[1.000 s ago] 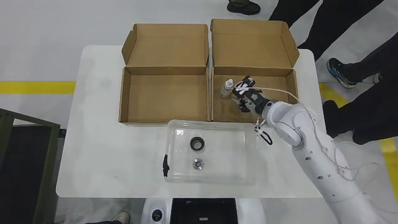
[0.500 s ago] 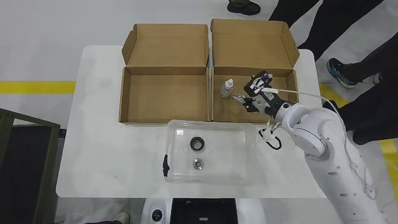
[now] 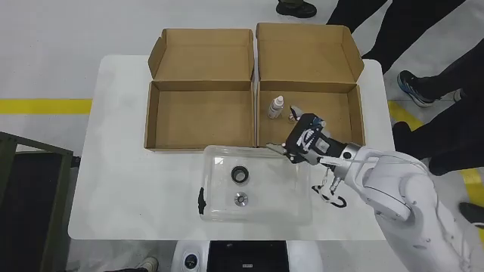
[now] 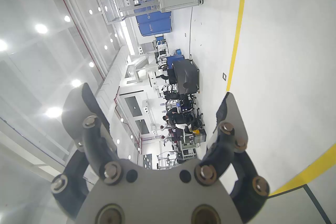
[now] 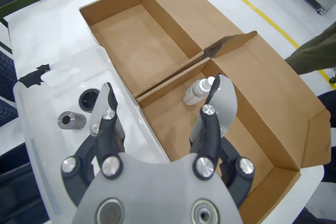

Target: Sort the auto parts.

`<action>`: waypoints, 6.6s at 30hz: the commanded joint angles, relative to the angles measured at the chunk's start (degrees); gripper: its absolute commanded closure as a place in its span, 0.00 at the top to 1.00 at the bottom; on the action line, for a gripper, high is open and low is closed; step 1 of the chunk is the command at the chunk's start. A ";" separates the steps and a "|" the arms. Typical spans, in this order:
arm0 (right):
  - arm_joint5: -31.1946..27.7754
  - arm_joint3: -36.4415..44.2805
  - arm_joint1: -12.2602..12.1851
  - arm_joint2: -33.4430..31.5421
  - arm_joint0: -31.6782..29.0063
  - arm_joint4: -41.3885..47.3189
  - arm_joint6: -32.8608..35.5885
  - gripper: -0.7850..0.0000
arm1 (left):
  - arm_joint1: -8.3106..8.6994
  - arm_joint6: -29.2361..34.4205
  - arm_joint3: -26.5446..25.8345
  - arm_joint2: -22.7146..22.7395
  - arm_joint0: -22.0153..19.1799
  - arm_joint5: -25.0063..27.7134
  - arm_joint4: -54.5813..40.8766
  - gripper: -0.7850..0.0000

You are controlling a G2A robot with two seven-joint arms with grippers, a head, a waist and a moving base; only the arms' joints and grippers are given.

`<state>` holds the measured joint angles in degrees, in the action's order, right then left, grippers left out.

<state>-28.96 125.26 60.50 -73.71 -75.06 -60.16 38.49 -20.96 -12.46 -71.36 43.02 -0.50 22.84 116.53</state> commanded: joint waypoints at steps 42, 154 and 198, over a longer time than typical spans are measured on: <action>-8.71 -10.14 1.36 21.18 2.56 -14.94 -4.81 0.66 | 0.00 0.00 0.00 0.00 0.00 0.00 0.00 1.00; 5.37 -11.81 3.07 11.18 4.51 18.20 -6.32 0.00 | 0.00 0.00 0.00 0.00 0.00 0.00 0.00 1.00; 13.95 -39.02 11.61 31.13 29.18 5.11 -14.79 0.00 | 0.00 0.00 0.00 0.00 0.00 0.00 0.00 1.00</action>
<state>-15.23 86.69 71.91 -42.88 -46.18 -54.80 23.77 -20.96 -12.46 -71.36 43.02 -0.50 22.84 116.53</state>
